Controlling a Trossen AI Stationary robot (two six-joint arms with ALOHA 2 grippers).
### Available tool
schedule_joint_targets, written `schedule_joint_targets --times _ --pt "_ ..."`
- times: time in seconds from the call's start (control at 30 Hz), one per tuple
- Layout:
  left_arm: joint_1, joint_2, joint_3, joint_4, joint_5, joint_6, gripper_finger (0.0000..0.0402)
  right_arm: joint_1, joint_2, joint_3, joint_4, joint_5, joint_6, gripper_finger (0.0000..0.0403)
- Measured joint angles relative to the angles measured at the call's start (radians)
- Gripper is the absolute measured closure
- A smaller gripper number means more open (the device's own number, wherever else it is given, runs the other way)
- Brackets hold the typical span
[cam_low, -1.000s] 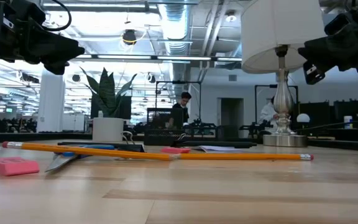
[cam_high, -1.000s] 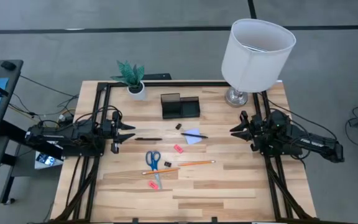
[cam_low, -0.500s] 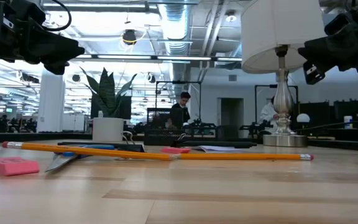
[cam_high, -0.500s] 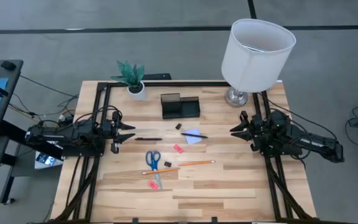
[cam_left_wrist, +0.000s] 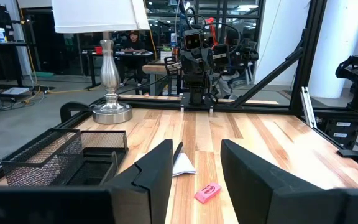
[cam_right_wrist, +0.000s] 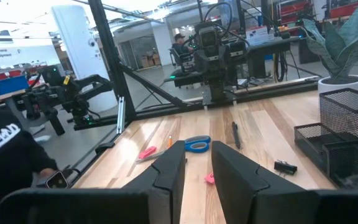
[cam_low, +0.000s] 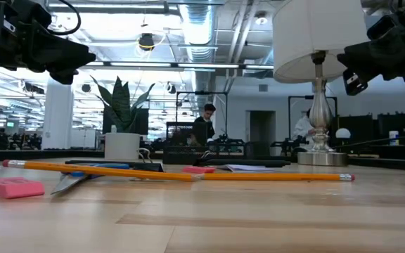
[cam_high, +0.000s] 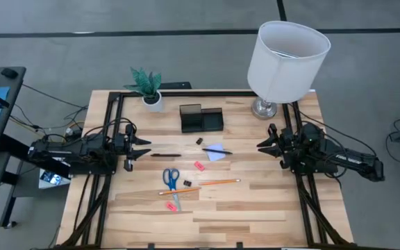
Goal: Pick and place office supplies into organizer
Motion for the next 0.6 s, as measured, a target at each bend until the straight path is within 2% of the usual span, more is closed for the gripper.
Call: schedule_joint_targets --times 0.43,0.6 --pt "0.0 0.0 0.0 0.0 0.0 0.0 0.0274 0.0 0.0 0.0 0.0 0.0 0.0 0.0326" --pt "0.0 0.0 0.0 0.0 0.0 0.0 0.0274 -0.002 0.0 0.0 0.003 0.04 -0.074 0.0326"
